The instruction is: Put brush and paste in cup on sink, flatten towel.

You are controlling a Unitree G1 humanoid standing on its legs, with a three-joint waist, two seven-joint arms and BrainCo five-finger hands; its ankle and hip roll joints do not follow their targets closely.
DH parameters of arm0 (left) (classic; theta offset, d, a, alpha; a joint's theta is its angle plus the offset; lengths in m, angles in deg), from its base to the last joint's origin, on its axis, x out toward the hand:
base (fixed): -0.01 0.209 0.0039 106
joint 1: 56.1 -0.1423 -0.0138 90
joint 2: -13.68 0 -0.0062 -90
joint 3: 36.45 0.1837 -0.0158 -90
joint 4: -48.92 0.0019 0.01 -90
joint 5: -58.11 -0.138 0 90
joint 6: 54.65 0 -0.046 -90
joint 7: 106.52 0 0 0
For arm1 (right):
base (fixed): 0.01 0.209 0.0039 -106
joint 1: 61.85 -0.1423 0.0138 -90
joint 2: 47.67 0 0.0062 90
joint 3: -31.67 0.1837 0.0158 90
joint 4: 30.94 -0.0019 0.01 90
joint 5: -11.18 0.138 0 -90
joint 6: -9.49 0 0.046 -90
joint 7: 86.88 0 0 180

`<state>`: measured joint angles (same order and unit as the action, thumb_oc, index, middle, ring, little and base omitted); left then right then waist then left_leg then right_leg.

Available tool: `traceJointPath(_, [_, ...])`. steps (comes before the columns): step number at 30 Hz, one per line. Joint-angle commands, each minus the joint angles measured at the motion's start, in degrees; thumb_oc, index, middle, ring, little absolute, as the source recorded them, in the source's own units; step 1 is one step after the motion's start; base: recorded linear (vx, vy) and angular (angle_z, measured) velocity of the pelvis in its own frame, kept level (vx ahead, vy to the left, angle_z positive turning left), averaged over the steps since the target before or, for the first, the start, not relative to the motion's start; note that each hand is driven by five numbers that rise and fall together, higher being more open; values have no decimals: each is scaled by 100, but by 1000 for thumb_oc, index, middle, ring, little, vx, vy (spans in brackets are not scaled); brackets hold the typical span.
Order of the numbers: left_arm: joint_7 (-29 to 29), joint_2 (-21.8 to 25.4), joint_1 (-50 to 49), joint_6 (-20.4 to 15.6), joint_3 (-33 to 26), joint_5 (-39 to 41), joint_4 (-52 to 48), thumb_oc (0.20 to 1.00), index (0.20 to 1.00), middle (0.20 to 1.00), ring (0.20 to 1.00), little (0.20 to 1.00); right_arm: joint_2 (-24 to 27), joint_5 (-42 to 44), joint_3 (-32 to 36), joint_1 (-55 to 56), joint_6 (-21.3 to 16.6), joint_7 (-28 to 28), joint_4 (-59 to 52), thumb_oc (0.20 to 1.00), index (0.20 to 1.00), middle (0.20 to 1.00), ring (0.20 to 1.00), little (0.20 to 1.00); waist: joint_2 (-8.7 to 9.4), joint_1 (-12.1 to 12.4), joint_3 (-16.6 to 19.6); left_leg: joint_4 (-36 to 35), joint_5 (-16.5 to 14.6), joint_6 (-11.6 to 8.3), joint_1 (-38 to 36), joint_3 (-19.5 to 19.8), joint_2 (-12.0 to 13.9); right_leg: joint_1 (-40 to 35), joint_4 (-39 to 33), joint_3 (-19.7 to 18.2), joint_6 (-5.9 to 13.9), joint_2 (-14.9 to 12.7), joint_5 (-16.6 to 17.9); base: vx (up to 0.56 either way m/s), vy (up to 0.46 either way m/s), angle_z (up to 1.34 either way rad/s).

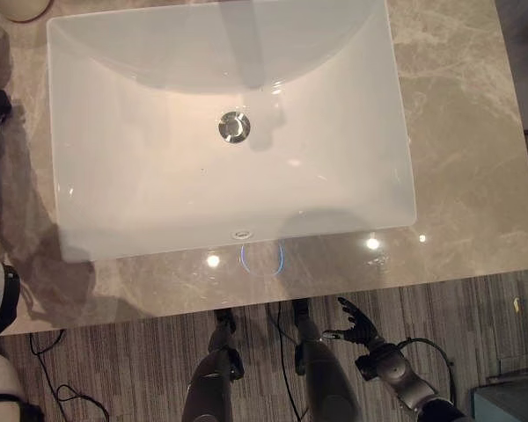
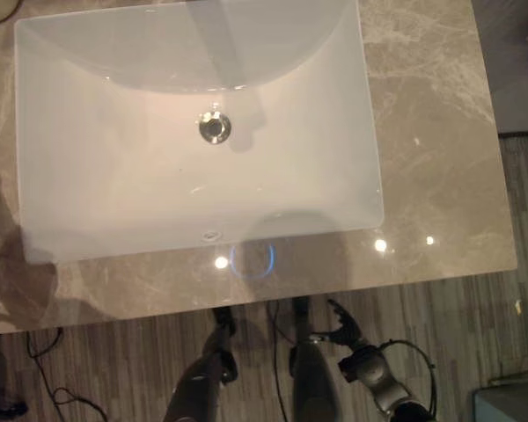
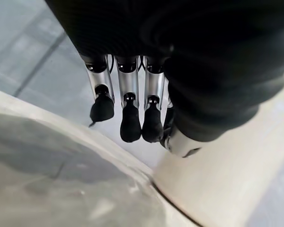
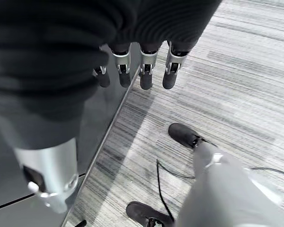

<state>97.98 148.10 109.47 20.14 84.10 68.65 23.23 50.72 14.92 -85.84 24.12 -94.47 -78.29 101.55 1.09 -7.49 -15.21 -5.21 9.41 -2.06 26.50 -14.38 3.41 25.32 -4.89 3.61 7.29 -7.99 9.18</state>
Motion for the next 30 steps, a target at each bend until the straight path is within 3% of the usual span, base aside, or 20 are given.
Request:
traceJointPath(1, [3, -28, 725, 41, 414, -137, 511, 200, 200, 200, 200, 200, 264, 177, 254, 206, -229, -43, -325, 1000, 1000, 1000, 1000, 1000, 31, -226, -125, 21, -409, -327, -407, 206, 172, -390, -11, 17, 771, -491, 462, 18, 44, -1])
traceJointPath(6, [98, -30, 1108, -3, 821, -523, 371, 200, 200, 200, 200, 200, 378, 185, 244, 460, -297, -229, -616, 1000, 1000, 1000, 1000, 1000, 103, -287, -49, 21, -394, -340, -300, 215, 240, -291, -11, -52, 771, -429, 618, 0, 0, 0])
traceJointPath(9, [334, 9, 1059, -100, 1081, -1072, -101, 200, 200, 200, 200, 200, 472, 158, 246, 576, -369, -290, -830, 1000, 1000, 1000, 1000, 1000, 135, -301, -5, 21, -404, -331, -272, 246, 240, -279, -11, -39, 771, -438, 528, 10, 46, 0])
traceJointPath(14, [317, -122, 892, -110, 1150, -1313, -250, 200, 200, 200, 200, 200, 539, 17, 207, 655, -401, -335, -983, 1000, 1000, 1000, 1000, 1000, 138, -295, 28, 21, -422, -317, -286, 272, 229, -298, -11, -28, 771, -457, 447, 0, 0, 0])
traceJointPath(22, [357, -394, 595, 20, 836, -1339, -6, 200, 200, 200, 200, 200, 600, -8, 150, 679, -409, -365, -1160, 1000, 1000, 1000, 1000, 1000, 163, -243, 48, 21, -391, -324, -340, 353, 243, -394, -11, 30, 770, -439, 319, -9, 3, 0])
traceJointPath(30, [463, -332, -63, 32, 301, -1288, -210, 200, 200, 200, 200, 200, 498, -38, 56, 585, -351, -335, -932, 1000, 1000, 1000, 1000, 1000, 270, -116, 142, 21, -369, -363, -620, 427, 301, -775, -11, 220, 687, -383, 154, -2, -50, -1])
